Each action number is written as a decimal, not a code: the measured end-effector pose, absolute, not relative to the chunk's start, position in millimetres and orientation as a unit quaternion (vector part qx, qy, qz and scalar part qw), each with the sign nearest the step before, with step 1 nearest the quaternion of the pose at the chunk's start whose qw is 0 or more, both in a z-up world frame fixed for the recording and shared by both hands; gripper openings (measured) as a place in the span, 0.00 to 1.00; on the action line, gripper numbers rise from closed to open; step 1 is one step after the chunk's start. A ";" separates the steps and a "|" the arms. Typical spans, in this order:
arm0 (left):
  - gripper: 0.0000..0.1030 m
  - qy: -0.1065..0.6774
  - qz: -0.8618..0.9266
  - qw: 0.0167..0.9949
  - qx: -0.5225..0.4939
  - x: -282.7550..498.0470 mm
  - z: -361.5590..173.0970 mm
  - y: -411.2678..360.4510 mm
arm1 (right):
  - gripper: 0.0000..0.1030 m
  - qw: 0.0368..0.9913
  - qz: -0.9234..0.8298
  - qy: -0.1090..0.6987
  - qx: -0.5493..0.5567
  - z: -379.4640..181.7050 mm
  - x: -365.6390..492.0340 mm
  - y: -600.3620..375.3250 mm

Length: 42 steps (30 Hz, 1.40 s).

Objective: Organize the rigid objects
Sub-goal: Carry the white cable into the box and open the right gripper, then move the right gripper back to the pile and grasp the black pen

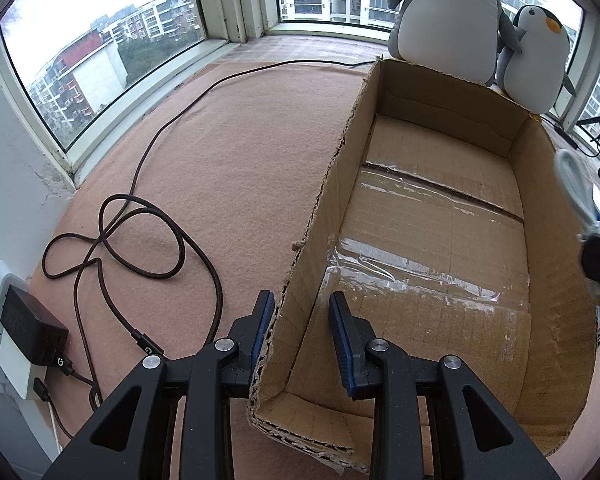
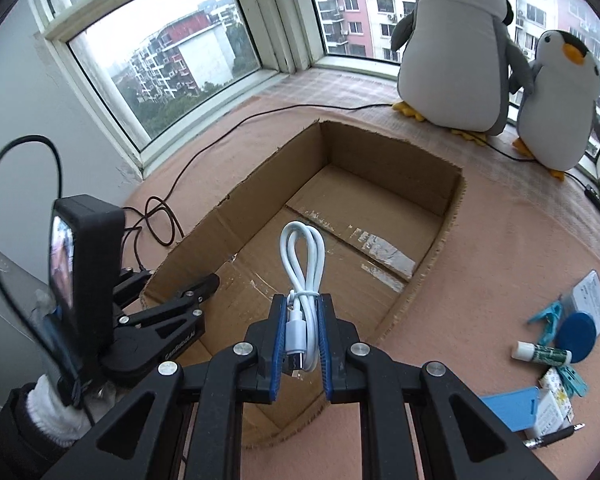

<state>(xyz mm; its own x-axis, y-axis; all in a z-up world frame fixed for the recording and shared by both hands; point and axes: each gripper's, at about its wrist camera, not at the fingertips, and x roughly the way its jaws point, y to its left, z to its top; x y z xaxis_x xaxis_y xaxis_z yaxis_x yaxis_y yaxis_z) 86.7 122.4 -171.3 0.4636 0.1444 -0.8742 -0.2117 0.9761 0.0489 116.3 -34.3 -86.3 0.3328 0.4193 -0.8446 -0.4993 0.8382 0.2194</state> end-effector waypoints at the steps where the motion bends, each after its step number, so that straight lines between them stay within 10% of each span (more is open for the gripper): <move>1: 0.30 0.507 0.104 0.855 -0.033 86.6 -171.2 122.6 | 0.13 0.814 0.280 0.507 -0.040 -88.6 118.2 -32.2; 42: 0.30 0.506 0.105 0.856 -0.029 86.7 -171.4 122.9 | 0.40 0.850 0.201 0.479 0.090 -55.4 68.1 -147.5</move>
